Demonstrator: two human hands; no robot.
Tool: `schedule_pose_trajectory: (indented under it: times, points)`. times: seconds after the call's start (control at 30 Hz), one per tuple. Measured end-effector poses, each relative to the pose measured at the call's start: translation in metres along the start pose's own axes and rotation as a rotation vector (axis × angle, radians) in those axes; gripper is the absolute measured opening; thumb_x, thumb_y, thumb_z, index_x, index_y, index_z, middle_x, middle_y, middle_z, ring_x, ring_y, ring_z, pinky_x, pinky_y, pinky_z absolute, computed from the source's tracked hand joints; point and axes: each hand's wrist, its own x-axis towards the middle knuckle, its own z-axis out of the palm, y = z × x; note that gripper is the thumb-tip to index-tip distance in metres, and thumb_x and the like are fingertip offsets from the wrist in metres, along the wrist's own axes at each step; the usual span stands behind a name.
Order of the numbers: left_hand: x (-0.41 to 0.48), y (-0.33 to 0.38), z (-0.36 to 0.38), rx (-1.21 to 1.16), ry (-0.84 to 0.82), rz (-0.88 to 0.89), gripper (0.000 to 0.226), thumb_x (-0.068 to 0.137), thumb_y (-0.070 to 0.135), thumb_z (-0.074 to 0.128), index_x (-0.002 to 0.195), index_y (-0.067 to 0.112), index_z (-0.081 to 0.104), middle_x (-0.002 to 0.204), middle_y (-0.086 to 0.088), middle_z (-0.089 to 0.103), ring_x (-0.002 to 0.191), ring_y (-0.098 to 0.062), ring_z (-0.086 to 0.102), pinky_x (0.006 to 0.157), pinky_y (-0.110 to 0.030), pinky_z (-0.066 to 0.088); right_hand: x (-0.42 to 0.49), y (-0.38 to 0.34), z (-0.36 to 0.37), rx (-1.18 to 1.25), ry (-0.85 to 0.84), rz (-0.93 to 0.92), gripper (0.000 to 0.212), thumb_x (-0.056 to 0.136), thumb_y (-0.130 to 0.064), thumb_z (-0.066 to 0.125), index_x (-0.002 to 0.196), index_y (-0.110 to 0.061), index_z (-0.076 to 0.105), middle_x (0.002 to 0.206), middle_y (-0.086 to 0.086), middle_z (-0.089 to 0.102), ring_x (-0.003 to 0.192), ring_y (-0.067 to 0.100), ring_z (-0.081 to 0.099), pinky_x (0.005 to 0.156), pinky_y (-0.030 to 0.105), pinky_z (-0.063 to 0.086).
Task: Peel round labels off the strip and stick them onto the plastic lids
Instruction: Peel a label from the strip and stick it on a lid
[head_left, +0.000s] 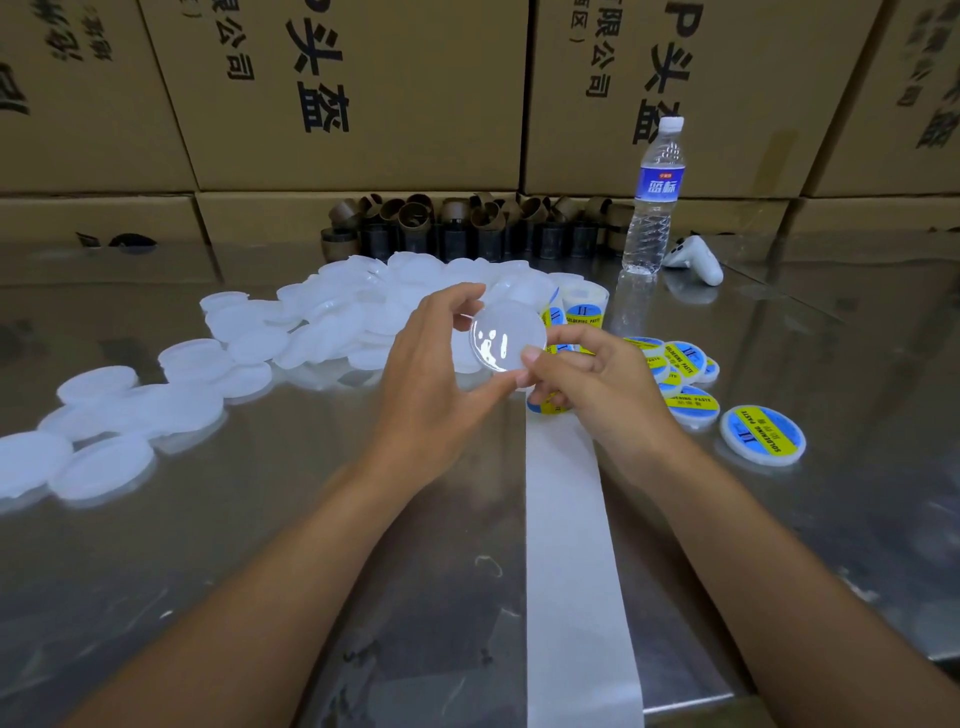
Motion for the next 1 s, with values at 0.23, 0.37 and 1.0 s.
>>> schedule_pose_trajectory:
  times: [0.23, 0.37, 1.0]
  points:
    - [0.000, 0.001, 0.000, -0.090, -0.010, -0.065, 0.072, 0.067, 0.018, 0.086, 0.126, 0.019, 0.044, 0.110, 0.007, 0.055, 0.094, -0.003, 0.055, 0.083, -0.008, 0.039, 0.001, 0.001, -0.001, 0.007, 0.042, -0.034, 0.010, 0.089, -0.013, 0.062, 0.095, -0.020, 0.058, 0.059, -0.004, 0.067, 0.054, 0.001, 0.060, 0.054, 0.010, 0.042]
    - [0.002, 0.004, -0.001, -0.252, 0.017, -0.211, 0.055, 0.077, 0.017, 0.079, 0.115, 0.031, 0.042, 0.093, 0.011, 0.058, 0.080, -0.002, 0.058, 0.077, -0.018, 0.048, 0.001, 0.000, 0.000, -0.025, 0.072, -0.067, 0.023, 0.093, -0.008, 0.056, 0.098, -0.029, 0.062, 0.073, 0.002, 0.059, 0.059, 0.002, 0.059, 0.061, 0.016, 0.047]
    - [0.008, -0.009, -0.006, -0.685, -0.128, -0.608, 0.019, 0.089, 0.006, 0.063, 0.101, 0.020, 0.064, 0.087, -0.004, 0.065, 0.081, -0.020, 0.063, 0.075, -0.034, 0.052, -0.001, 0.003, 0.001, -0.063, -0.050, 0.018, 0.030, 0.085, -0.012, 0.067, 0.113, -0.019, 0.056, 0.079, -0.003, 0.062, 0.075, 0.016, 0.059, 0.076, 0.031, 0.047]
